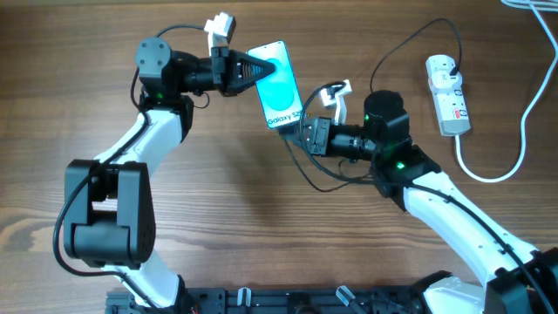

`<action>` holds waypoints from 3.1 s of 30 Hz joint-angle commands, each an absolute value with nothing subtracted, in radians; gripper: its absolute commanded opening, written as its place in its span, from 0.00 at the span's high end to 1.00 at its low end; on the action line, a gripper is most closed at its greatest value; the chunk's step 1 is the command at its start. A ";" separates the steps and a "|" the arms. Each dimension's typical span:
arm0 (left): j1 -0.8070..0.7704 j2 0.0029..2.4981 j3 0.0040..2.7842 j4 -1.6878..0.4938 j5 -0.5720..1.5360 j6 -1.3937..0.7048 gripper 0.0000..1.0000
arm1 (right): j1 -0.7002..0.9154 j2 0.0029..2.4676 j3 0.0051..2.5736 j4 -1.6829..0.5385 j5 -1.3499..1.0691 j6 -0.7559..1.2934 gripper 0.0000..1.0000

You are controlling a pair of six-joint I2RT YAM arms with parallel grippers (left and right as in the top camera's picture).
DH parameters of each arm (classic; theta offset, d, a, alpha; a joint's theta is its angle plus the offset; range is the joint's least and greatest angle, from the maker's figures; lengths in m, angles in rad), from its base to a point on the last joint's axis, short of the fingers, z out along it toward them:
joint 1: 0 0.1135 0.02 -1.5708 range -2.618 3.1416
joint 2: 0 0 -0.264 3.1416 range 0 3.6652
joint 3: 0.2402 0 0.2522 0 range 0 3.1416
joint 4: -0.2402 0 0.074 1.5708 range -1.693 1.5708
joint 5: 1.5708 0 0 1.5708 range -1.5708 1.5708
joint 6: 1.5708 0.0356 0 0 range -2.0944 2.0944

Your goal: Plug charger to phone and switch on socket

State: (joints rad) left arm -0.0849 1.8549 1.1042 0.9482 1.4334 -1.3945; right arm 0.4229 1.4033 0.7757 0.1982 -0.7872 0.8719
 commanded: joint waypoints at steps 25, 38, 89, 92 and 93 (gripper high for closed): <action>0.146 1.841 1.112 0.962 1.503 -1.425 0.96 | 0.421 1.897 0.819 -0.237 0.128 0.614 0.76; 0.139 1.841 1.112 0.961 1.503 -1.430 0.96 | 0.393 1.880 0.841 -0.251 -0.131 0.576 0.96; -0.077 1.841 1.112 1.086 1.447 -1.522 0.96 | 0.356 1.358 0.857 0.112 -1.095 0.794 0.96; -0.077 1.841 1.112 1.086 1.438 -1.522 0.96 | 0.356 1.357 0.857 0.112 -1.095 0.822 0.96; -0.077 1.841 1.112 1.086 1.437 -1.522 0.96 | 0.356 1.357 0.857 0.112 -1.096 0.830 0.96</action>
State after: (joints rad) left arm -0.0711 1.8542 1.1042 1.0782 1.4631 -1.5349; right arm 0.3527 1.3693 0.8520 0.1066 -1.0988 0.7853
